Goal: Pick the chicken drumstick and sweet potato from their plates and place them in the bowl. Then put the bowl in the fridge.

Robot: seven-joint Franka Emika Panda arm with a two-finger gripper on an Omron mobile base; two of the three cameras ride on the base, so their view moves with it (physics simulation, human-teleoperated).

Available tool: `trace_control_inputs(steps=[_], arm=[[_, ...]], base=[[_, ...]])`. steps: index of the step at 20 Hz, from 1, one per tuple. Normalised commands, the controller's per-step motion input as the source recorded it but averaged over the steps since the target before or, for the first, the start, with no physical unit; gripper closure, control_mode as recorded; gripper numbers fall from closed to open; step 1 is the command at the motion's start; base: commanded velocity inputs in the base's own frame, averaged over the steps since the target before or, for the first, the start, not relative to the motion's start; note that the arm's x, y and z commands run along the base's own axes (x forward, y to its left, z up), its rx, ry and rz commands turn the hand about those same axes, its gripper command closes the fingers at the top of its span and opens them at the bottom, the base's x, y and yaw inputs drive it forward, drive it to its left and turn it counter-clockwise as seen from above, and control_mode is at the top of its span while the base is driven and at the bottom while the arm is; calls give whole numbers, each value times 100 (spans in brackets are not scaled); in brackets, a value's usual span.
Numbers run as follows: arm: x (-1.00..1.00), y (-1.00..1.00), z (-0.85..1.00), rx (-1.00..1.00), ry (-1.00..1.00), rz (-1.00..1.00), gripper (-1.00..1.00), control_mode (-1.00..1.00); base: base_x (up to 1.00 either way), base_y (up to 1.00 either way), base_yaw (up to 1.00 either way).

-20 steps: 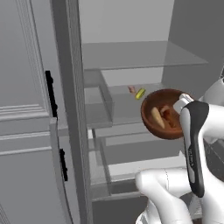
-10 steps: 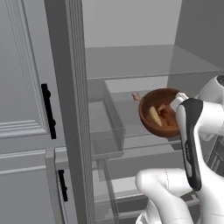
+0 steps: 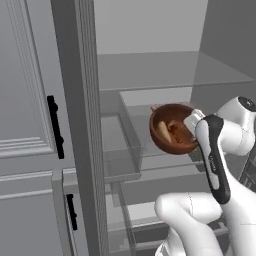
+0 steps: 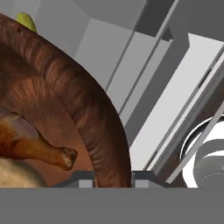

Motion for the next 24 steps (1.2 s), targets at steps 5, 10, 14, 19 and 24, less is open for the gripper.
trace_control_inputs(steps=[5,10,14,19,24], arm=[[74,39,-29,7,1,4,100,-100],[71,14,-47,2,0,0,100,-100],[56,4,-55,0,0,0,100,-100],[56,0,-34,0,0,0,100,-100],[56,0,-24,0,0,0,100,-100]], base=[[0,0,0],[0,0,0],[0,0,0],[0,0,0],[0,0,0]])
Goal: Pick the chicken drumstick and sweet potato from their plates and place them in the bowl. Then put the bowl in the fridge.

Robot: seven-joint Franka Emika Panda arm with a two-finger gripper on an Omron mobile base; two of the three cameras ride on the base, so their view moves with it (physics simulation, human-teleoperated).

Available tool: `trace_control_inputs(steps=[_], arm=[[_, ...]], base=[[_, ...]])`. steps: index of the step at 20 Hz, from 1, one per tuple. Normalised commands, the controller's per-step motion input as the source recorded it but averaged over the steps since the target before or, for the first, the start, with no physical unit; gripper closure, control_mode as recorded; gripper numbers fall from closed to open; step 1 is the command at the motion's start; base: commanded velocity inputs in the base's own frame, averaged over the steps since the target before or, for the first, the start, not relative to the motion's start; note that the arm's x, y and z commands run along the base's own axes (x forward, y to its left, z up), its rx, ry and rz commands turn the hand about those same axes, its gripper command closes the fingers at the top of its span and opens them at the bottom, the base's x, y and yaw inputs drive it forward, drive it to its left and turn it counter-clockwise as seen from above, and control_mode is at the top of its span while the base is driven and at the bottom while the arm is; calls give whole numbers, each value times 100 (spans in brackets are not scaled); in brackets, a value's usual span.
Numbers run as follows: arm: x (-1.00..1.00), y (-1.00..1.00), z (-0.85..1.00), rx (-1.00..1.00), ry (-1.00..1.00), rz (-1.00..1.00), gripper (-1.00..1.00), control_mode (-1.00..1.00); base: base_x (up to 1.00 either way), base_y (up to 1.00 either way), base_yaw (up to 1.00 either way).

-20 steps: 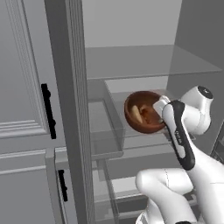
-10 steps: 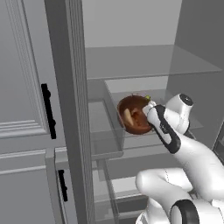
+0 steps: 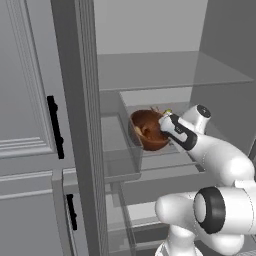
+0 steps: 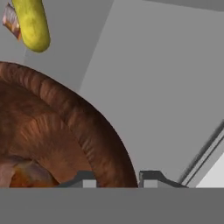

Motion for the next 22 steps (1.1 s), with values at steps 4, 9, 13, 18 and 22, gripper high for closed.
trace_control_inputs(steps=[4,9,13,18,22], arm=[[23,30,-1,0,-4,0,-100,-100],[2,18,0,0,-17,0,-100,-100],[0,4,3,0,-17,0,-100,-100],[-29,-1,37,0,-10,-2,-100,-100],[-66,-5,90,-2,0,0,-100,-100]], base=[[0,0,0],[0,0,0],[0,0,0],[0,0,0],[0,0,0]])
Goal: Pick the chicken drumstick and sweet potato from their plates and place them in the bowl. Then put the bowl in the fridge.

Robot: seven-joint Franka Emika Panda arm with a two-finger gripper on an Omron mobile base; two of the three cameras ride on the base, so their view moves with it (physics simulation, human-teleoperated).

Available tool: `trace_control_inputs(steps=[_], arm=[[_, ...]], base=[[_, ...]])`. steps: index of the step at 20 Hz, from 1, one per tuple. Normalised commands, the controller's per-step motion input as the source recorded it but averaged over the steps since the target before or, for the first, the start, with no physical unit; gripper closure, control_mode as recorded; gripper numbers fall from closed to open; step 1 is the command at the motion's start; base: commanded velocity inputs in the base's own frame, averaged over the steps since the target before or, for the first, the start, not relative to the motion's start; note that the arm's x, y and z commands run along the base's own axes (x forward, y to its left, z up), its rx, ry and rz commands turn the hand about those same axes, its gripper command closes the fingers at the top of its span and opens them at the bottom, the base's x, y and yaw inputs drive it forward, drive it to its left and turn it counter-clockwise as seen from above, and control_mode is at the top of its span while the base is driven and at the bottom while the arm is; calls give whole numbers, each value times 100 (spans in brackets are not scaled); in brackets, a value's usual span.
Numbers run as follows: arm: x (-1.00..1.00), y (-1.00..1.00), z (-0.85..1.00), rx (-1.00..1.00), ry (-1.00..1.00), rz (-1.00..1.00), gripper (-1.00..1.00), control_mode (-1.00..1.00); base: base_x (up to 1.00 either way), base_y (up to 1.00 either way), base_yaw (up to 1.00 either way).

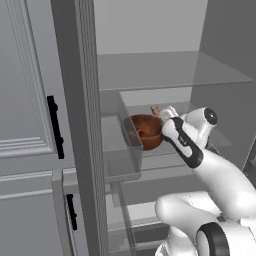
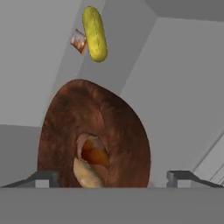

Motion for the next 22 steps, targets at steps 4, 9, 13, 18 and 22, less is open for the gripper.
trace_control_inputs(steps=[4,9,13,18,22], arm=[[-98,-15,93,-7,9,0,-100,-100],[-100,-25,50,-11,-9,0,-100,-100],[-72,-7,82,-24,-10,0,-100,-100],[-49,-17,97,-46,6,3,-100,-100],[-66,-4,97,-28,26,21,-100,-100]], base=[[0,0,0],[0,0,0],[0,0,0],[0,0,0],[0,0,0]])
